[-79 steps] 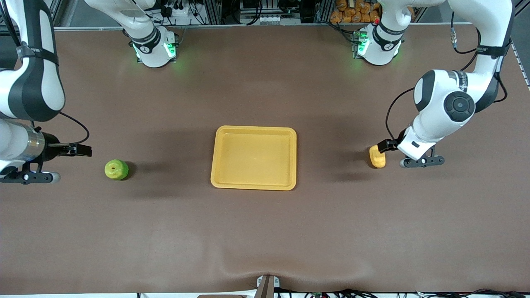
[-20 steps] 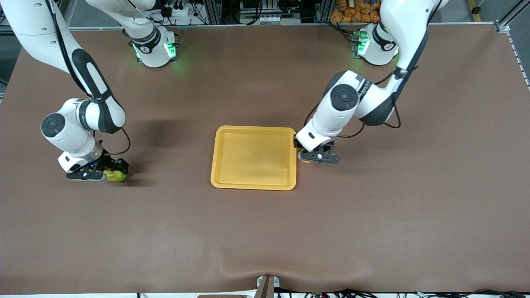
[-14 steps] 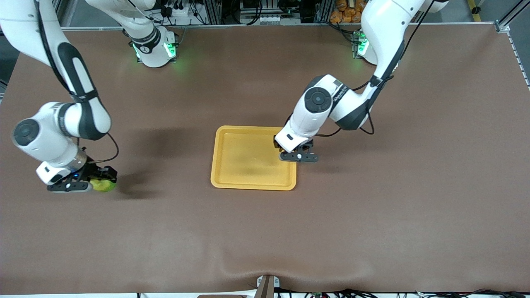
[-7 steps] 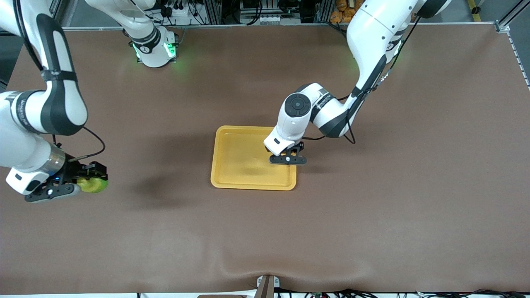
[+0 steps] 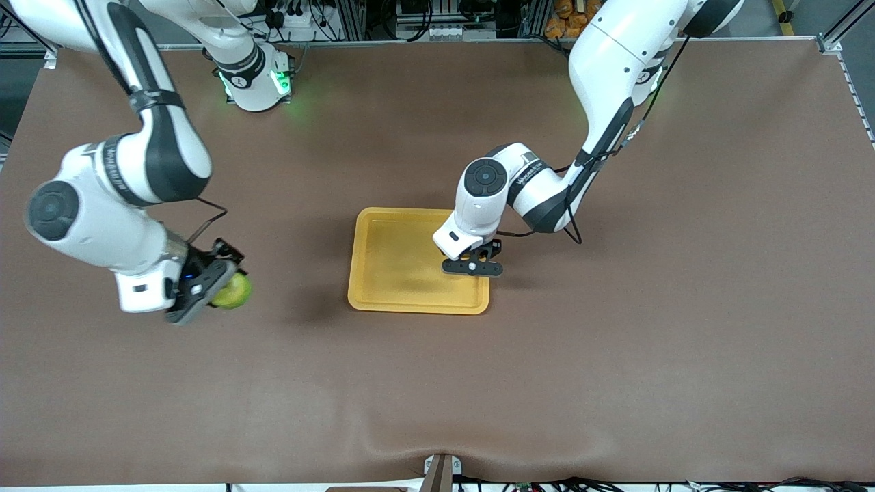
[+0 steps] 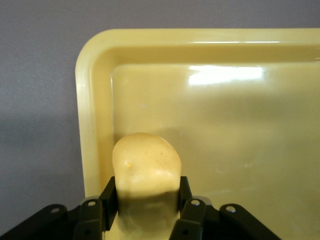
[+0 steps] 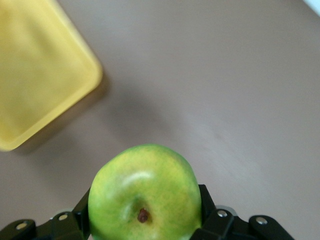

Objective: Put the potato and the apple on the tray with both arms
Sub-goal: 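Lower the potato onto the tray while the right gripper carries the apple over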

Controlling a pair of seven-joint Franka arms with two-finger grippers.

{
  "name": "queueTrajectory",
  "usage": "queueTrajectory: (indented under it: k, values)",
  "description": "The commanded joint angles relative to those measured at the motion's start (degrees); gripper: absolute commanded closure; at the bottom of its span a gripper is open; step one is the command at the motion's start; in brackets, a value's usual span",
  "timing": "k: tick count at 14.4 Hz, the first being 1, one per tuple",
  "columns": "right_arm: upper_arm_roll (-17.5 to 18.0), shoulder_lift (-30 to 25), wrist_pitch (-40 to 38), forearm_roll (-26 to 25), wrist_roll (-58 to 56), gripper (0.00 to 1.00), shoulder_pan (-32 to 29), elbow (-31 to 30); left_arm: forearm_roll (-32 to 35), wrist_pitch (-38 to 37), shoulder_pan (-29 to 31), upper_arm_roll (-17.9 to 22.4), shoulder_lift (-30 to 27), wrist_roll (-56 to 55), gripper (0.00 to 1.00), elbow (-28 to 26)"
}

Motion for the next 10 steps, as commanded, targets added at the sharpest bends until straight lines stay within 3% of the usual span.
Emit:
queueTrajectory:
  k: [1, 7, 9, 10]
  values:
    - [1.2, 0.8, -1.7, 0.9, -6.9, 1.00, 3.3, -0.7, 1.9, -1.1, -0.7, 0.8, 1.1, -1.3, 0.78, 1.7]
    - [2.2, 7.6, 7.2, 2.4, -14.8, 1.00, 9.4, -0.3, 2.1, -1.0, -0.7, 0.8, 2.1, -1.5, 0.68, 1.8]
    - [2.2, 10.0, 10.4, 0.8, -18.2, 1.00, 11.8, -0.4, 2.1, -1.0, -0.7, 0.8, 2.4, -1.5, 0.49, 2.1]
    - [2.2, 11.7, 11.4, 0.7, -18.9, 1.00, 12.3, -0.5, 2.1, -1.0, -0.7, 0.8, 2.4, -1.5, 0.21, 2.1]
